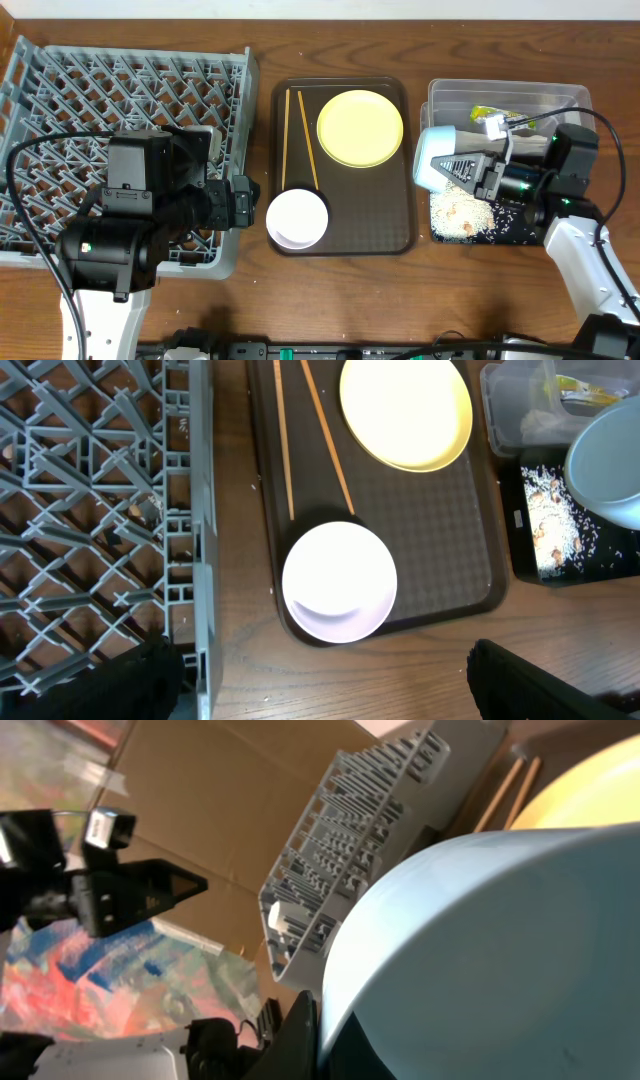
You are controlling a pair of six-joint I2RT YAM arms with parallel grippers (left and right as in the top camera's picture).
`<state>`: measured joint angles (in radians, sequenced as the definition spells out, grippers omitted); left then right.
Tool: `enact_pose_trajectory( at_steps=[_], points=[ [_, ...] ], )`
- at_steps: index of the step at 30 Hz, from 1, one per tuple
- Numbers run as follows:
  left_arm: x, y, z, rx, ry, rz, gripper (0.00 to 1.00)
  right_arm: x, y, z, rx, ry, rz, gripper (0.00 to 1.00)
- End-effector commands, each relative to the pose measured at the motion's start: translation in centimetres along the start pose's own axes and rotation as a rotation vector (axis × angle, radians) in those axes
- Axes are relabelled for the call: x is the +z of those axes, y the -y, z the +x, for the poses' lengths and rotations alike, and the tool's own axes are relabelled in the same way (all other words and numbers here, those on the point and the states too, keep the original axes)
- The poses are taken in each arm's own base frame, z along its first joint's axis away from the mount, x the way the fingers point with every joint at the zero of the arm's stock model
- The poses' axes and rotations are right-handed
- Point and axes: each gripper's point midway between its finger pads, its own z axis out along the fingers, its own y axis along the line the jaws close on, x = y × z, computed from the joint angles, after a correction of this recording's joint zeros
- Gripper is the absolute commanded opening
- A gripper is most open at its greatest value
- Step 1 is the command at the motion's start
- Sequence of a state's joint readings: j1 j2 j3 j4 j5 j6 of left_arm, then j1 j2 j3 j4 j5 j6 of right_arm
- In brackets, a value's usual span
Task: Sort waste into correct bins and load items into the dishwasher
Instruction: 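Set the emptied blue bowl back on the brown tray with the right gripper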
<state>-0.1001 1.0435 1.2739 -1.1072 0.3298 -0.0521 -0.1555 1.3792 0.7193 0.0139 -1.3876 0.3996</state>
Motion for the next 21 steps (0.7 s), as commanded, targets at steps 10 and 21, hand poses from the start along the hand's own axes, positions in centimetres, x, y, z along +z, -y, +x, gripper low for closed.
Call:
enact_pose_trajectory(
  at_steps=[10, 21],
  points=[
    [0.0, -0.1, -0.4, 0.001, 0.017, -0.006, 0.95, 4.7, 8.0, 7.5, 0.072, -0.187, 0.827, 0.01],
    [0.0, 0.0, -0.9, 0.005, 0.035, -0.004, 0.95, 9.4, 4.7, 10.7, -0.373, -0.421, 0.886, 0.01]
  ],
)
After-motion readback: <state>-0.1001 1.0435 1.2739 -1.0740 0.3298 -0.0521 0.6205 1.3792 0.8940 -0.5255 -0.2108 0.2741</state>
